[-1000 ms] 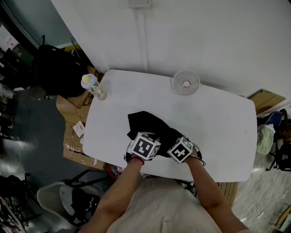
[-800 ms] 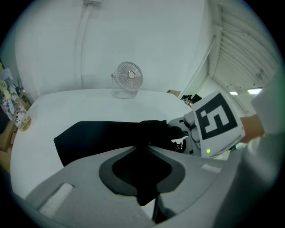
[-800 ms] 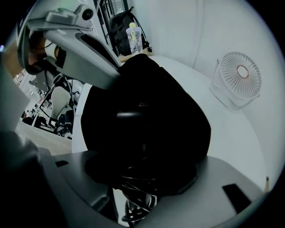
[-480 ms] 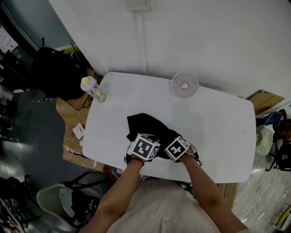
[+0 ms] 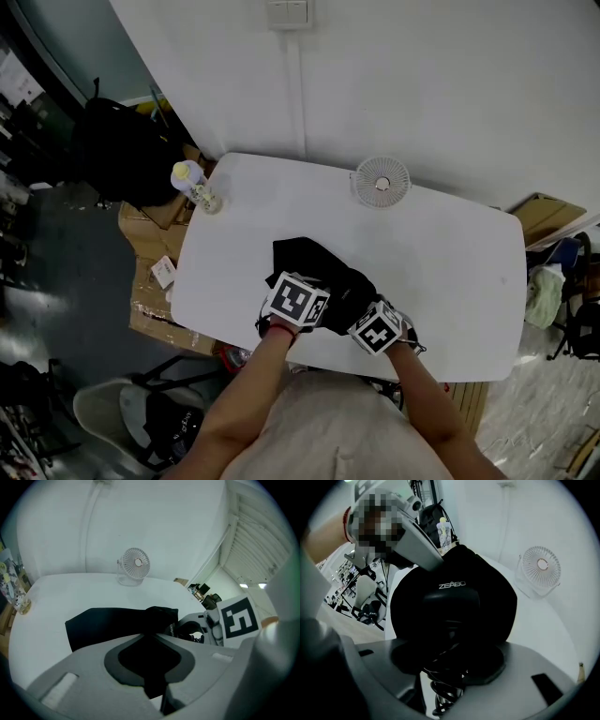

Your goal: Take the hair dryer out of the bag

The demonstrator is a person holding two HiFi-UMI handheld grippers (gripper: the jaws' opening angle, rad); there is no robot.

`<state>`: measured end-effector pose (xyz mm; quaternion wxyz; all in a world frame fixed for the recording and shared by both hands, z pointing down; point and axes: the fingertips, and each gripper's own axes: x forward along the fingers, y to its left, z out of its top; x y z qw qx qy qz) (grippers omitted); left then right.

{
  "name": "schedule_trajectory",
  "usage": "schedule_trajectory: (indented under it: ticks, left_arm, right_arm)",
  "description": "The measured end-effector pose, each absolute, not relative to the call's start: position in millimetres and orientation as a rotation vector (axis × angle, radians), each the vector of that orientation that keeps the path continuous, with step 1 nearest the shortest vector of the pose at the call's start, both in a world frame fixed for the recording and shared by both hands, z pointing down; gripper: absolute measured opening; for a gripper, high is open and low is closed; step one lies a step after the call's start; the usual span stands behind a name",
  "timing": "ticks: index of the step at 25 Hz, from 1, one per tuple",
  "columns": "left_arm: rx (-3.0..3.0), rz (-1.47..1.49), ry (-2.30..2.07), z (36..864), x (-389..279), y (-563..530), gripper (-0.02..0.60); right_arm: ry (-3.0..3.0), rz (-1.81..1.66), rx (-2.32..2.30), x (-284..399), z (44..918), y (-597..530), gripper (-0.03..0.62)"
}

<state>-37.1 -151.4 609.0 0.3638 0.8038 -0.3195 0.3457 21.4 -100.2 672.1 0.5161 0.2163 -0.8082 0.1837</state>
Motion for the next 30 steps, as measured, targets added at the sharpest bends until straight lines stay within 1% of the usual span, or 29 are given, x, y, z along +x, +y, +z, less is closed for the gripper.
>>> schedule_trajectory:
  ticks: [6,13,25,27,30]
  left_arm:
    - [2.034,0.787,-0.751,585,-36,-156,0.043]
    - [1.987,0.523,-0.687,559,-40,-155,0.043]
    - [1.902,0.132,-0.612,525,-54,-144,0.043]
    - [1.888,0.129,-0.628,526,-57,-141,0.043]
    - [1.879,0.177,-0.682,538,-68,-134,0.037]
  right_arm:
    - [-2.019,0.366,0.582,32,635,-109,0.213]
    - [-2.115,0.368,0.680,39,602,-119,0.213]
    - [-2.273,0.560,0.769,44,568,-119,0.215]
    - [-2.301,0.603,0.809,47,562,-121,0.215]
    - [-2.379,0.793,0.912,60,549,-132,0.213]
